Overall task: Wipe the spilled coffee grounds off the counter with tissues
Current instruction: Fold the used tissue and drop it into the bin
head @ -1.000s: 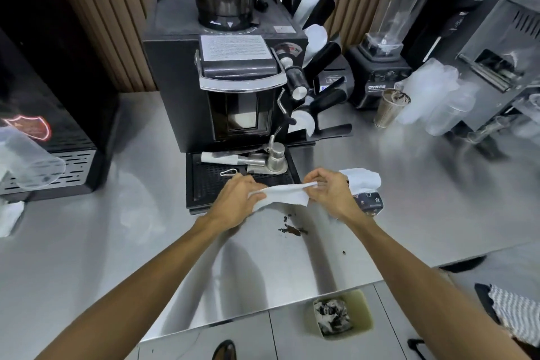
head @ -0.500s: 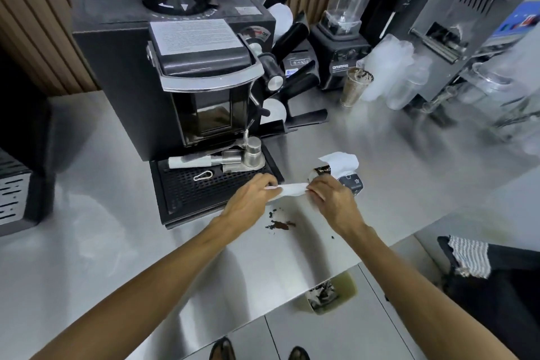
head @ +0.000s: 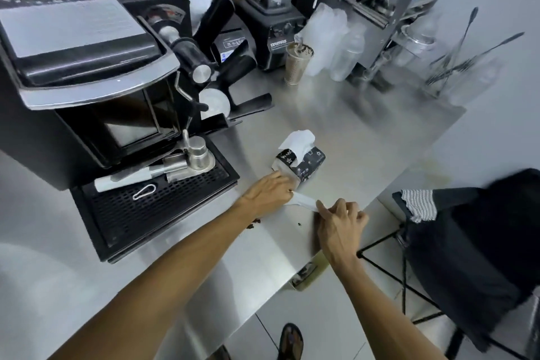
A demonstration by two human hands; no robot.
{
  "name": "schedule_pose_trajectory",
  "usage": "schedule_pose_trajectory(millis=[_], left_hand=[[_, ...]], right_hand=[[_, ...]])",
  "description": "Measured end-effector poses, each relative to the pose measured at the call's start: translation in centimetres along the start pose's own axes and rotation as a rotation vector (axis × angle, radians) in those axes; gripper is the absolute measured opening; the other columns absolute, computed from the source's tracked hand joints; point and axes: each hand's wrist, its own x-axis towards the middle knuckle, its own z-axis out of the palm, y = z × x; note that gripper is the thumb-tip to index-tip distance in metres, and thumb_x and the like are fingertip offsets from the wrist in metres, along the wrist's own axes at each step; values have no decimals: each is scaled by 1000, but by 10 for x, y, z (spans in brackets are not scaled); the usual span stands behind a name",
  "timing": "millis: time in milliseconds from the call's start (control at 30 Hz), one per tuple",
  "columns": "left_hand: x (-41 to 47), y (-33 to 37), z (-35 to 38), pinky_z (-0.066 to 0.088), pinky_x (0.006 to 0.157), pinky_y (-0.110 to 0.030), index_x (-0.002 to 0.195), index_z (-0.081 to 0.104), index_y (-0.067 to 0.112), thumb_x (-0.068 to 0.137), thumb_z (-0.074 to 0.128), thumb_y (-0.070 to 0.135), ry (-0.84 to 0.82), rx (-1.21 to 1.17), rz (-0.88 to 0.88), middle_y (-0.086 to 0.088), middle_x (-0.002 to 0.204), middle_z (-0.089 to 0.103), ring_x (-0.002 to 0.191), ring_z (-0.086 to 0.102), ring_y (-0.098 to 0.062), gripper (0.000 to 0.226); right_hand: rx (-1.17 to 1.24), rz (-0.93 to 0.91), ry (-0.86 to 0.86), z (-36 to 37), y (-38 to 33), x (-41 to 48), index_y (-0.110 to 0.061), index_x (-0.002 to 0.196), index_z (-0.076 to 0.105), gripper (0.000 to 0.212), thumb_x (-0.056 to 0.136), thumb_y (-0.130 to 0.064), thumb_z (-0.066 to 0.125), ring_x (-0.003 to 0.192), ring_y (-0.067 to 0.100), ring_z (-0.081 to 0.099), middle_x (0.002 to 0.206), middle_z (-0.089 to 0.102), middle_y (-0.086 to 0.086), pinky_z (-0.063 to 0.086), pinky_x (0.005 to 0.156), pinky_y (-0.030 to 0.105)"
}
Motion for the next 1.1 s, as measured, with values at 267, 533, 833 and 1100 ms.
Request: schedule_pose_trajectory(millis=[267,533,833,1100], left_hand=[[3,-12,4,30,85,-32,102,73,26,93,53,34,126,-105,-79,11,111,62,108,43,-19,23],[-27,-45,0,23,72,-23,93,76,25,86,69,24,20,-229,-91,14,87,65,93,39,-11,10],[-43,-56,-17,12,69,-29,93,75,29,86,69,20,-34,-15,-139,15,82,66,82,32,-12,13],[-71,-46,-4,10,71,-29,83,74,28,94,58,27,-132,-39,-147,14,67,52,81,24,-13,19]], right_hand=[[-41,104,-101,-6,-32,-31,-10,110,64,33,77,-10,64,76,28,40,83,52,9,16,67,36],[112,110,-196,-17,-102,-53,-8,104,63,30,80,-12,44,74,26,38,80,47,8,26,65,38],[225,142,-160,-19,-91,-14,-25,108,62,30,87,-17,43,78,21,32,82,39,0,24,68,35],[294,-2,-197,-28,-102,-36,-24,110,67,52,93,-30,19,74,22,33,76,38,1,25,66,37]])
